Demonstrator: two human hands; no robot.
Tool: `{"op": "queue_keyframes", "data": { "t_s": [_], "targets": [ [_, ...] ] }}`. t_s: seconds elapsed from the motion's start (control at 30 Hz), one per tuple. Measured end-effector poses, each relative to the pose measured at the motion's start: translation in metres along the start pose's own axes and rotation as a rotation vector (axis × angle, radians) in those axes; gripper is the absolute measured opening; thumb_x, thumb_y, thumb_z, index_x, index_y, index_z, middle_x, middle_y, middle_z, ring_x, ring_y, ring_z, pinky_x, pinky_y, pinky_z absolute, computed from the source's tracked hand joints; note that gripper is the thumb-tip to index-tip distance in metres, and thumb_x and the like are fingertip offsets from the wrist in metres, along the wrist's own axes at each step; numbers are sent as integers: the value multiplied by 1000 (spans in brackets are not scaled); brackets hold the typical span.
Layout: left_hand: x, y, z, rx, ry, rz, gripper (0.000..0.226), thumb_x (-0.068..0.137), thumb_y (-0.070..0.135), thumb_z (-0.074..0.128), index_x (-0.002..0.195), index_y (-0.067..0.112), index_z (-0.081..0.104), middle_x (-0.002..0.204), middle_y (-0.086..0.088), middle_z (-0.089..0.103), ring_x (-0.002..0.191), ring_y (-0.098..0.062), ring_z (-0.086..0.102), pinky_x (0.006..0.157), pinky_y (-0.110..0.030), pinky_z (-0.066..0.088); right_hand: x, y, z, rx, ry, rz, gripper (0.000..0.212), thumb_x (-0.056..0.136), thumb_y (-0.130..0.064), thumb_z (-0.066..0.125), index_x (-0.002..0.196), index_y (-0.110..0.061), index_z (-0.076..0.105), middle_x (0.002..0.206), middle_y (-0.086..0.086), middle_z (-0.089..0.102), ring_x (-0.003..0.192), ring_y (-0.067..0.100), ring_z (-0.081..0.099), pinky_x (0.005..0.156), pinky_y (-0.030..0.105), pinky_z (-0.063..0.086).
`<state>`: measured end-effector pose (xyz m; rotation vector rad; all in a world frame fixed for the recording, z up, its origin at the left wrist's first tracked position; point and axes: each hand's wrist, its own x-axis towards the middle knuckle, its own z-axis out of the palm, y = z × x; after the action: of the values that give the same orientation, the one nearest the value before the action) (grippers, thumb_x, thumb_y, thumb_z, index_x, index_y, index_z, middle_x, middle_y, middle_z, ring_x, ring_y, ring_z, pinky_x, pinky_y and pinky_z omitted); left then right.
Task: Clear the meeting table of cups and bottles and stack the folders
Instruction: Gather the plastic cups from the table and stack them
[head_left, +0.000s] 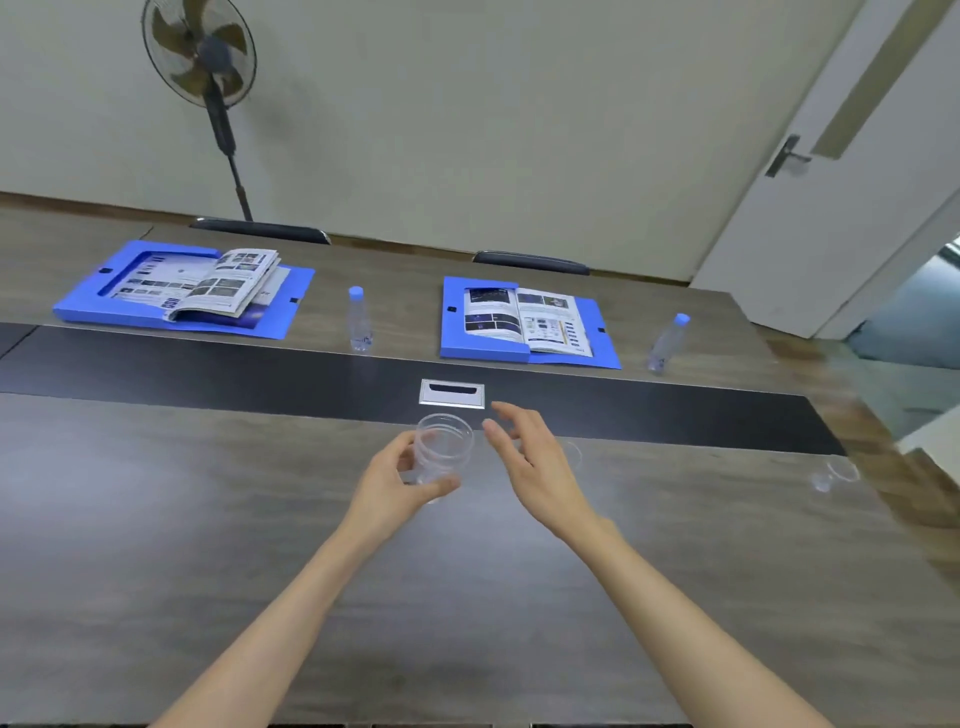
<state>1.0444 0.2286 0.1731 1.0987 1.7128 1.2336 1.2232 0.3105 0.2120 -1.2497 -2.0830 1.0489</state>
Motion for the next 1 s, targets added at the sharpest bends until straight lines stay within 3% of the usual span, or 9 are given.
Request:
{"op": "queue_keyframes", "data": {
  "t_s": [0.13, 0.3, 0.4, 0.53, 0.67, 0.8, 0.9, 1.0],
  "targets": [
    [1, 10, 14, 17, 11, 12, 54, 68, 23, 91, 116, 29, 67, 108, 6, 74, 107, -18, 67, 92, -30, 51, 2, 44, -18, -193, -11, 100, 55, 102, -51, 43, 148, -22, 44, 145, -1, 46, 135, 18, 47, 113, 34, 35],
    [11, 10, 48, 34, 12, -3, 60, 68, 24, 91, 123, 27, 67, 111, 3, 74, 110, -18, 66, 98, -34, 51, 23, 116, -38, -394, -24, 190, 73, 94, -46, 62, 153, -12, 36, 152, 11, 41, 137, 30, 45, 111, 40, 39],
    [17, 7, 78, 46, 31, -40, 58, 68, 23, 91, 121, 29, 67, 110, 4, 74, 110, -18, 67, 98, -33, 52, 46, 165, -50, -434, -89, 239, 84, 86, -47, 71, 154, -18, 32, 157, 9, 34, 140, 32, 39, 111, 46, 39],
    [24, 1, 123, 47, 67, -110, 56, 71, 19, 90, 119, 31, 66, 112, 6, 74, 110, -14, 67, 88, -22, 51, 88, 232, -60, -435, -189, 304, 102, 76, -50, 79, 158, -30, 21, 167, 5, 14, 146, 36, 30, 114, 52, 36],
    [30, -7, 164, 49, 129, -147, 55, 71, 17, 90, 119, 30, 66, 113, 9, 75, 109, -9, 67, 88, -18, 51, 122, 285, -49, -513, -311, 233, 112, 71, -54, 82, 158, -40, 13, 169, 0, 4, 144, 39, 31, 109, 54, 41],
    [24, -15, 195, 50, 164, -175, 54, 71, 15, 90, 117, 32, 66, 115, 9, 74, 111, -9, 66, 85, -11, 48, 139, 313, -28, -629, -415, 161, 97, 81, -48, 75, 158, -35, 18, 169, 2, 7, 140, 39, 34, 104, 52, 45],
    [15, -20, 210, 46, 170, -210, 53, 72, 13, 89, 117, 32, 66, 118, 9, 73, 113, -10, 65, 81, -7, 47, 138, 325, -17, -616, -321, 96, 61, 94, -24, 59, 150, -17, 36, 157, 12, 30, 126, 41, 46, 89, 45, 49],
    [9, -23, 216, 40, 187, -222, 54, 72, 15, 89, 117, 33, 67, 118, 10, 73, 115, -11, 65, 84, -10, 49, 133, 324, -21, -542, -213, 89, 51, 95, -22, 56, 143, -9, 43, 137, 15, 44, 118, 39, 51, 83, 41, 49]
  ]
}}
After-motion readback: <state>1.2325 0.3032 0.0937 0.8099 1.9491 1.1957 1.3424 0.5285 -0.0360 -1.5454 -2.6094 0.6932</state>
